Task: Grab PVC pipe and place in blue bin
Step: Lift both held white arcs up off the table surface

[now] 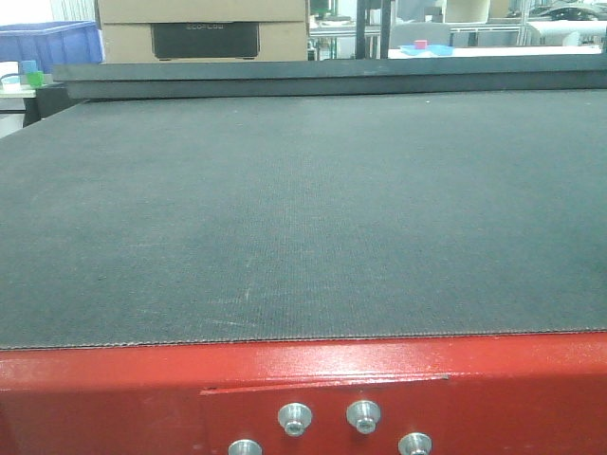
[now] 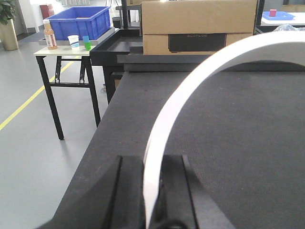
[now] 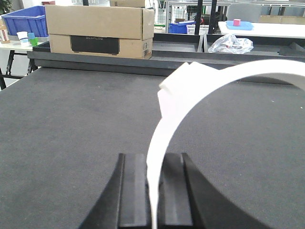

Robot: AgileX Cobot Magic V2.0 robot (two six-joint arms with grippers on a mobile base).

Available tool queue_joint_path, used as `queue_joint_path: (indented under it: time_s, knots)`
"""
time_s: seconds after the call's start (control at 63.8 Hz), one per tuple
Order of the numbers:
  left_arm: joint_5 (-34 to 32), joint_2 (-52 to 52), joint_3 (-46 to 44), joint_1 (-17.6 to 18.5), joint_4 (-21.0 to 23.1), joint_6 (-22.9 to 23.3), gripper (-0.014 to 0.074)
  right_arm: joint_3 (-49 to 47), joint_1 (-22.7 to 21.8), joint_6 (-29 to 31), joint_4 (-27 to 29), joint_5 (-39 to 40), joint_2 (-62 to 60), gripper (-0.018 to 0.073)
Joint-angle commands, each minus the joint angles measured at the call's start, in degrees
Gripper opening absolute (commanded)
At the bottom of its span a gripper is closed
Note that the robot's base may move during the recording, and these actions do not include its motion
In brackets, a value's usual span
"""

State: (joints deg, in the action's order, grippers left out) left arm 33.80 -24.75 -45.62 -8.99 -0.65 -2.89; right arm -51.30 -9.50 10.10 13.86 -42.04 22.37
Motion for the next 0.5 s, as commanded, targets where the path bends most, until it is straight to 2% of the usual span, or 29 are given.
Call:
queue_joint_path:
  time_s: [0.0,0.486]
  knots:
    - [-1.3,0.4,-0.1,0.0,0.1,0.5,-0.0111,0.1,0.0,0.7,-0.2,1.7,-0.2,-0.0168]
    - [-0.9,0.4,-0.1,0.0,0.1,0.5,-0.0111,0.1,0.0,0.7,0.0,0.9,-0.2,-0.0168]
